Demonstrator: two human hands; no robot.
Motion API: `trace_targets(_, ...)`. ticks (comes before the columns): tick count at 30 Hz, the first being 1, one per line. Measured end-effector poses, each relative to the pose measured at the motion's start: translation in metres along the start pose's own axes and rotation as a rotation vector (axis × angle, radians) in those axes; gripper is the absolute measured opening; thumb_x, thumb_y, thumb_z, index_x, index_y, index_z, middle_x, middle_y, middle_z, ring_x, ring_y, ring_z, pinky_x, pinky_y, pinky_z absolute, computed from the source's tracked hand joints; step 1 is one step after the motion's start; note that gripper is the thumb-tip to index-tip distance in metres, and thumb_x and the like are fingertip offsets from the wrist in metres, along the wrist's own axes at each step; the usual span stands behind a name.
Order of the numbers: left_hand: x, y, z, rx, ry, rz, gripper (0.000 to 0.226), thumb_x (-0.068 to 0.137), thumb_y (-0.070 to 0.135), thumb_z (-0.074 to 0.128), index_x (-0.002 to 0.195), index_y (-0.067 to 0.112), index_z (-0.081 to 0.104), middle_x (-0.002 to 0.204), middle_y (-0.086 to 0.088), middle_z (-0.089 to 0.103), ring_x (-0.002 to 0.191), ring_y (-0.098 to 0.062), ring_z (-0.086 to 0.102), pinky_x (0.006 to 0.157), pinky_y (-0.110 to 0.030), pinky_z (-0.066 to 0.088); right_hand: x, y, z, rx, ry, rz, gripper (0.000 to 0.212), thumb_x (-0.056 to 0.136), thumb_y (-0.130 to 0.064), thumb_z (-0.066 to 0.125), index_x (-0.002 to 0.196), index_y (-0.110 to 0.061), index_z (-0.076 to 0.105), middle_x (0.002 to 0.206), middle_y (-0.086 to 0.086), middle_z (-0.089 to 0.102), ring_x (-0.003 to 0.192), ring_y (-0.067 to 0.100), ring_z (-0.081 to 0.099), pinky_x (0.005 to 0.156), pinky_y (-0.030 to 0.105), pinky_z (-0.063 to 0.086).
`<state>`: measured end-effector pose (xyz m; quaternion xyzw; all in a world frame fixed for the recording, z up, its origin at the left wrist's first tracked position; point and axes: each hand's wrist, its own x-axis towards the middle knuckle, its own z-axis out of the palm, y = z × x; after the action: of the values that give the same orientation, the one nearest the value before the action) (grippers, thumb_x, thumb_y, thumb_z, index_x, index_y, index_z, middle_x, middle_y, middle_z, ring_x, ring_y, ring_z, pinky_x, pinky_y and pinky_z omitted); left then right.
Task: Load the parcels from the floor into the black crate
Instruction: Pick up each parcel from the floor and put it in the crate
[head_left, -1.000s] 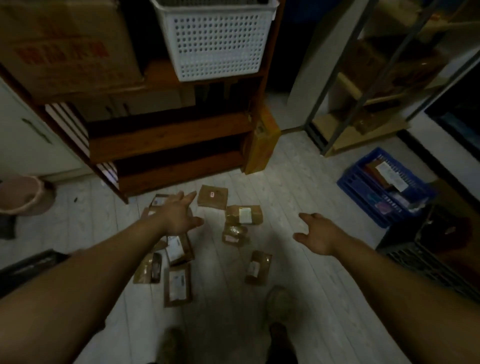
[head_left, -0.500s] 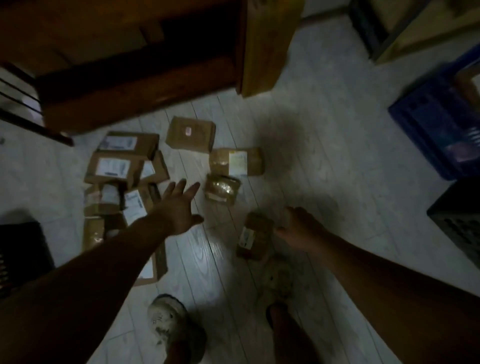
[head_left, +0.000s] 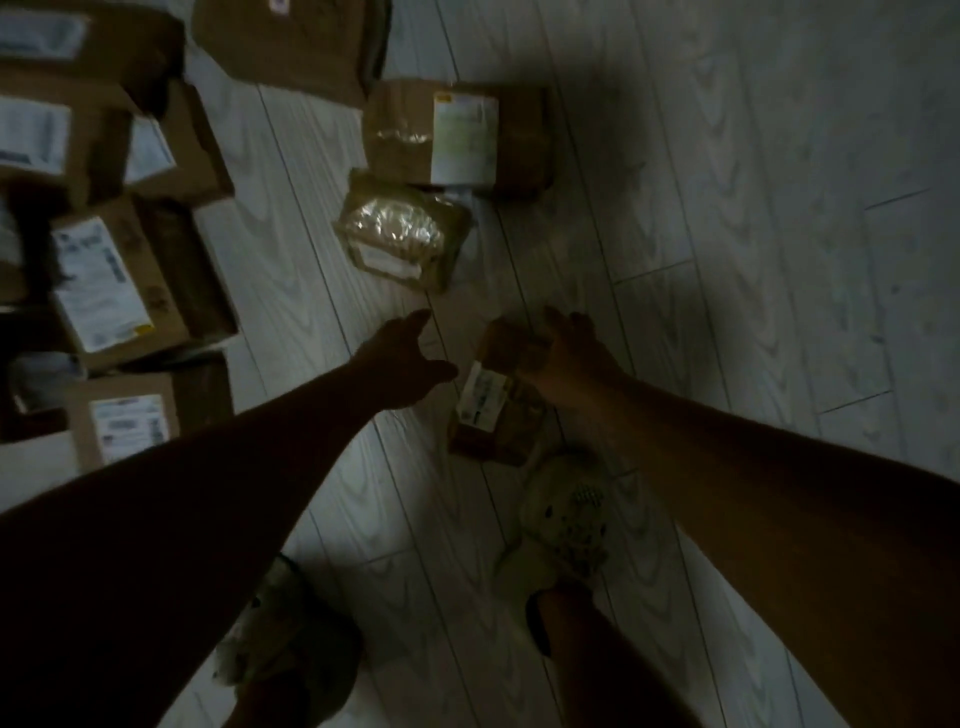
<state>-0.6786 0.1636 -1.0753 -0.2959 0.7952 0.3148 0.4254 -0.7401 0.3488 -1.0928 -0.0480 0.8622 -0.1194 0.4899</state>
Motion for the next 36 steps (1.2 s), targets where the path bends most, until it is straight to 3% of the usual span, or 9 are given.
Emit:
trace_targets(2,0.010,-0.003,0.037,-0.244,-0.122,-0.127,0.083,0.083,0.040,0.064,0.148,0.031,0.012,0.153,-0.009,0.024,0.126,-0.030,0.044,0.074,-0.028,0.047,0.020,0.010,0.010,0.014,-0.033,-0.002,0.081,0.088,-0.052,0.052,0.150,-0.029,0.005,0.156,0.014,-0.001,0.136,0.043,0.023,0.106,0.052,0.034)
trace_targets(5,0.015,-0.014,0.080,-0.564,-0.325,-0.291,0.081,0.083,0.046,0.063,0.147,0.033,0.014,0.145,-0.014,0.038,0.124,-0.039,0.044,0.086,-0.050,0.044,0.038,0.024,0.024,0.099,-0.073,0.022,0.076,0.090,-0.051,0.051,0.150,-0.027,0.010,0.156,0.015,0.005,0.137,0.039,0.023,0.108,0.045,0.032)
trace_targets(9,0.006,-0.017,0.108,-0.685,-0.378,-0.281,0.059,0.088,0.032,0.060,0.140,0.018,0.034,0.099,-0.002,0.060,0.077,-0.016,0.063,0.060,-0.028,0.049,0.036,0.029,0.033,0.294,-0.041,0.087,0.062,0.094,-0.038,0.051,0.147,-0.017,0.027,0.145,0.017,0.032,0.124,0.032,0.044,0.092,0.029,0.044)
trace_targets(12,-0.009,-0.018,0.099,-0.625,-0.228,-0.200,0.048,0.087,0.015,0.063,0.131,0.012,0.044,0.099,-0.004,0.059,0.071,-0.012,0.056,0.044,-0.017,0.045,0.014,0.020,0.024,0.359,0.041,0.109,0.054,0.094,-0.033,0.052,0.142,-0.014,0.036,0.140,0.018,0.032,0.117,0.033,0.047,0.093,0.036,0.046)
trace_targets(18,-0.082,-0.032,-0.003,-0.640,0.094,-0.142,0.054,0.081,0.010,0.068,0.130,0.010,0.048,0.123,-0.016,0.057,0.101,-0.029,0.059,0.077,-0.033,0.053,-0.081,-0.047,-0.027,0.580,0.134,0.061,0.034,0.090,-0.022,0.060,0.122,-0.011,0.051,0.093,-0.004,0.055,0.069,0.003,0.051,0.044,0.010,0.040)
trace_targets(21,-0.145,-0.034,-0.075,-0.778,0.236,-0.139,0.077,0.077,0.005,0.072,0.142,0.011,0.032,0.125,-0.013,0.053,0.108,-0.029,0.056,0.067,-0.027,0.048,-0.152,-0.101,-0.062,0.713,0.153,0.037,0.038,0.086,-0.024,0.065,0.119,-0.011,0.050,0.099,0.001,0.057,0.082,0.016,0.061,0.070,0.031,0.056)
trace_targets(24,-0.222,-0.039,-0.145,-0.934,0.239,-0.058,0.054,0.078,0.009,0.071,0.128,0.005,0.050,0.102,-0.016,0.066,0.076,-0.023,0.062,0.060,-0.031,0.048,-0.233,-0.163,-0.095,0.810,0.206,0.007,0.040,0.087,-0.025,0.065,0.122,-0.012,0.050,0.104,0.003,0.058,0.090,0.021,0.061,0.084,0.042,0.054)
trace_targets(30,-0.396,-0.061,-0.264,-1.076,0.141,0.163,0.049,0.086,0.027,0.063,0.131,0.032,0.043,0.109,-0.003,0.068,0.096,-0.026,0.067,0.083,-0.050,0.054,-0.394,-0.259,-0.145,0.819,0.265,-0.158,0.041,0.092,-0.031,0.058,0.131,-0.021,0.047,0.115,0.002,0.056,0.101,0.024,0.058,0.086,0.041,0.052)
trace_targets(36,-0.527,-0.090,-0.334,-1.052,0.242,0.399,0.047,0.088,0.029,0.059,0.130,0.039,0.042,0.119,-0.009,0.062,0.101,-0.030,0.065,0.079,-0.050,0.055,-0.519,-0.322,-0.190,0.697,0.295,-0.424,0.063,0.088,-0.048,0.057,0.142,-0.037,0.028,0.124,-0.002,0.052,0.092,0.006,0.057,0.057,0.014,0.047)
